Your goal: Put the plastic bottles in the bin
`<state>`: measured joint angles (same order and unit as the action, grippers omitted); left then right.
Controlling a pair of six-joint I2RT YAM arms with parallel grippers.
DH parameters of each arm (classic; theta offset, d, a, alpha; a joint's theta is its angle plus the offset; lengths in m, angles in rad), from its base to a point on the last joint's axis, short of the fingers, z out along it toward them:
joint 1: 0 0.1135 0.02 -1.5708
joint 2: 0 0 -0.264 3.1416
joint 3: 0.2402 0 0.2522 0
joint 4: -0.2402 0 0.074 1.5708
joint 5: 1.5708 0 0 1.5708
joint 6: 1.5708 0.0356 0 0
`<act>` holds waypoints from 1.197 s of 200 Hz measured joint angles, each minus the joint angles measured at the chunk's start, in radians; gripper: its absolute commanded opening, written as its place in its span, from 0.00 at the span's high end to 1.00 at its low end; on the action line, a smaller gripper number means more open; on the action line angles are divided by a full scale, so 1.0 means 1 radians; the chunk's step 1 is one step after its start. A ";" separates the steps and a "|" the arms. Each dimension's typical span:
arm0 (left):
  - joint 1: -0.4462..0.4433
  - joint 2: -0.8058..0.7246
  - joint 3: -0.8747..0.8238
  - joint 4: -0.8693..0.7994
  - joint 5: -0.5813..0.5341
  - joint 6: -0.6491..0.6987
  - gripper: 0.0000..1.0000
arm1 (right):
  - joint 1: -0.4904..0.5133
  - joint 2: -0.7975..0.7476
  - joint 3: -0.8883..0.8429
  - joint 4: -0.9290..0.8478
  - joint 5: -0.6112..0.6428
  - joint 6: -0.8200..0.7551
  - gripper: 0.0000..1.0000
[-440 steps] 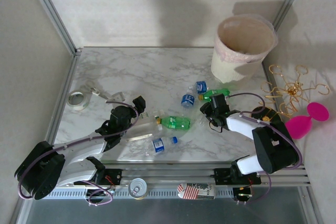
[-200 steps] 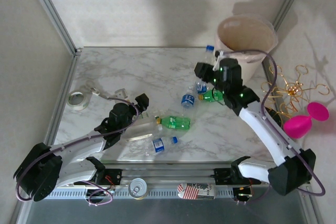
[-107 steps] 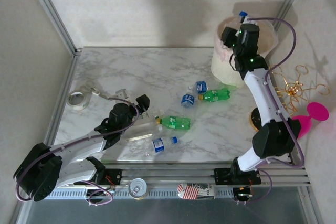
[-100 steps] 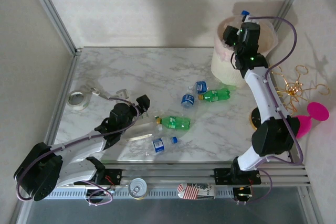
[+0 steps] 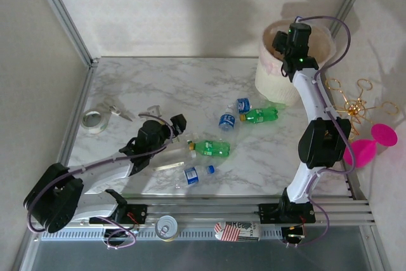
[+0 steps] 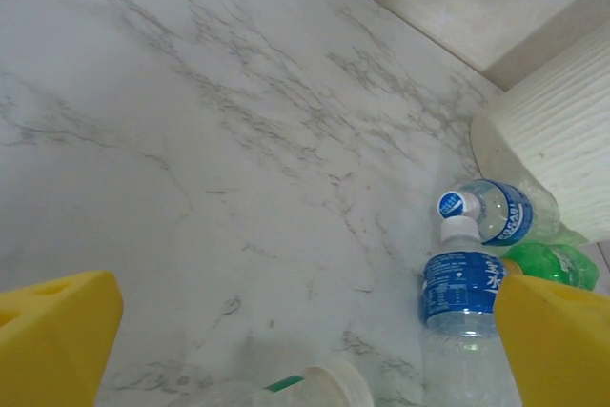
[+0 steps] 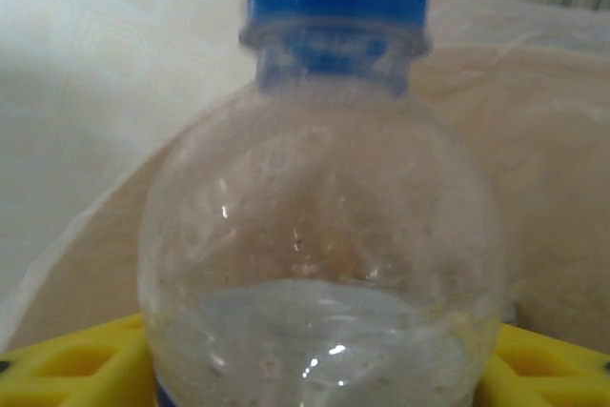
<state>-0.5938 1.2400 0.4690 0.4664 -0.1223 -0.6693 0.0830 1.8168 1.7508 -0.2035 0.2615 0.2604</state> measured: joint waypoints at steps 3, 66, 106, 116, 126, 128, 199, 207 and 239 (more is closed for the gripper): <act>0.000 0.008 0.010 0.000 0.006 0.004 0.00 | 0.000 0.000 0.002 -0.003 0.001 0.005 0.22; -0.002 0.124 0.101 0.000 0.109 0.022 0.00 | 0.000 -0.062 0.027 -0.001 -0.049 -0.014 0.01; -0.031 0.212 0.164 -0.010 0.146 0.026 0.00 | 0.019 -0.267 -0.122 0.049 -0.175 0.009 0.01; -0.044 0.232 0.189 -0.013 0.154 0.028 0.00 | 0.033 -0.329 -0.178 0.071 -0.214 0.026 0.01; -0.059 0.256 0.219 -0.017 0.157 0.033 0.01 | 0.047 -0.379 -0.233 0.097 -0.249 0.045 0.01; -0.062 0.262 0.225 -0.017 0.158 0.034 0.00 | 0.050 -0.390 -0.247 0.103 -0.259 0.048 0.01; -0.186 0.518 0.495 -0.156 0.179 0.068 0.00 | 0.128 -0.571 -0.676 0.218 -0.475 0.213 0.01; -0.201 0.542 0.520 -0.178 0.178 0.074 0.00 | 0.128 -0.580 -0.706 0.219 -0.484 0.226 0.01; -0.263 0.616 0.611 -0.279 0.140 0.113 0.01 | 0.128 -0.634 -0.804 0.225 -0.492 0.246 0.01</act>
<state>-0.8570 1.8565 1.0801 0.1875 0.0174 -0.5568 0.2111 1.1828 0.9466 0.0219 -0.2310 0.5064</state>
